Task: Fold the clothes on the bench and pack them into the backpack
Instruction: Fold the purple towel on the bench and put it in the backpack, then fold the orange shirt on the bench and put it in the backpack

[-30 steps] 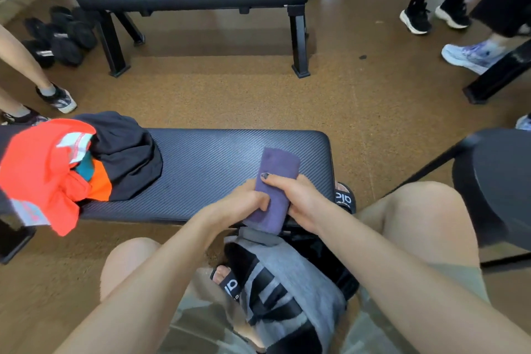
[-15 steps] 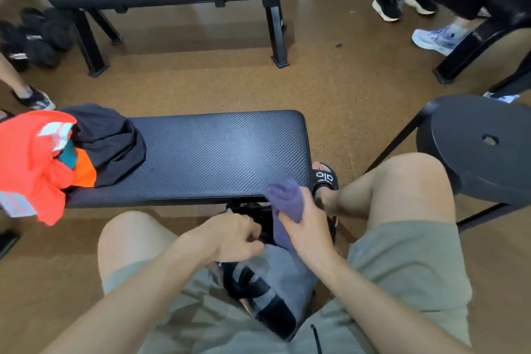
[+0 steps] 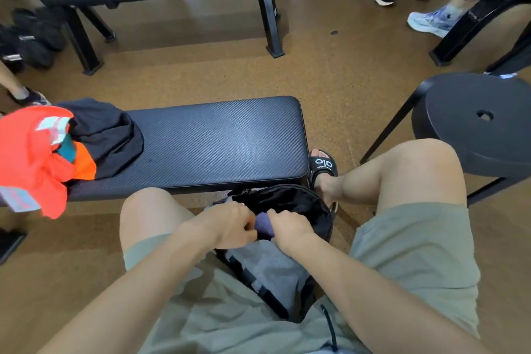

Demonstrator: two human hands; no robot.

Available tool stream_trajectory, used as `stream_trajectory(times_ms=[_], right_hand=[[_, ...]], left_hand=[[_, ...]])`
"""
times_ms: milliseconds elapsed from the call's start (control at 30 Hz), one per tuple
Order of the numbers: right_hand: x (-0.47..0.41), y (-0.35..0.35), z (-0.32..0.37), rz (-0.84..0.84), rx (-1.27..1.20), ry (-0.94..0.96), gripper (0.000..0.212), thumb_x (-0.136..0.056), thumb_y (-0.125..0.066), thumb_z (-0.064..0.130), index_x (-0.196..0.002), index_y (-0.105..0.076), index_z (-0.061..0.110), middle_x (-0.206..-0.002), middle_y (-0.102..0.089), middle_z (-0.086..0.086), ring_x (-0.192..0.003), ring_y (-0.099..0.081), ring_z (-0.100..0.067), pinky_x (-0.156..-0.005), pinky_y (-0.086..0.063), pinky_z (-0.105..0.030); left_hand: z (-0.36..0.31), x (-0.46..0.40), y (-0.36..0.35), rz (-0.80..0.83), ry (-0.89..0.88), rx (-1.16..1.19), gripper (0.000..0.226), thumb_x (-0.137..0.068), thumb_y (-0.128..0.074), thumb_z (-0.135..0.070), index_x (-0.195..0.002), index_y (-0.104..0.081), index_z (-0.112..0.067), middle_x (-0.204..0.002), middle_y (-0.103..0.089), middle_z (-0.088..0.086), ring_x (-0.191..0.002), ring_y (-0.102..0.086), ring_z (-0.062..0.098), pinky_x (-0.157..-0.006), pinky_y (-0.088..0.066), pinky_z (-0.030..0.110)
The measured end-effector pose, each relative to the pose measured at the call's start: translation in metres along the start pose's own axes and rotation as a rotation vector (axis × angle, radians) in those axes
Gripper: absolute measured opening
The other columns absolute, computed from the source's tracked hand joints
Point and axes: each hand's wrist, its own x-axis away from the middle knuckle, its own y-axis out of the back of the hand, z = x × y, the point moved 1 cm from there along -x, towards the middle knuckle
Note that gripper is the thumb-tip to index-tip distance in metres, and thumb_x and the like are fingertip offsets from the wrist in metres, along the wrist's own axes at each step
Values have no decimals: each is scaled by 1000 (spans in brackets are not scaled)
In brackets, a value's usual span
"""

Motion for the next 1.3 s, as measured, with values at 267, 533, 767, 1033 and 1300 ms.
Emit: stream_trajectory(times_ms=[267,533,767,1033,1300], right_hand=[[-33,8,11,-26,-316,-128,39,-94,-60,28,-126,-48,8,-124,-62,-17,-113,-61,-38,-77,-44,-36],[-30,10,28,261,-104,-90,34,-102,-49,21,-131,-54,3,-133,-58,-16,-120,-58,-34,-85,-46,-36],[-41,115,54,-58,-75,122,22,-94,-46,10,-72,-47,7,-76,-54,-6,-78,-56,-29,-59,-41,-32],[-96,155,141,-259,-248,284,15,-96,-46,21,-98,-61,20,-92,-67,-3,-86,-61,-27,-78,-55,-43],[-131,144,176,-247,-280,357,14,-97,-46,22,-105,-58,23,-93,-67,-1,-83,-60,-28,-74,-51,-38]], left_hand=[[15,-1,10,-84,13,181,24,-82,-51,-45,-79,-65,-26,-91,-68,-7,-86,-63,16,-82,-53,37],[32,7,21,-157,-18,238,14,-89,-54,-24,-80,-64,-24,-93,-59,-10,-85,-56,10,-80,-49,30],[97,32,62,-495,263,243,10,-93,-51,-26,-95,-60,-23,-102,-59,-6,-96,-57,21,-79,-50,39],[222,53,48,-852,785,216,63,-82,-70,-28,-138,-46,-13,-130,-50,21,-117,-51,43,-94,-46,51],[288,59,32,-950,1081,425,88,-89,-66,-40,-158,-13,-31,-160,-10,33,-143,-25,51,-116,-21,59]])
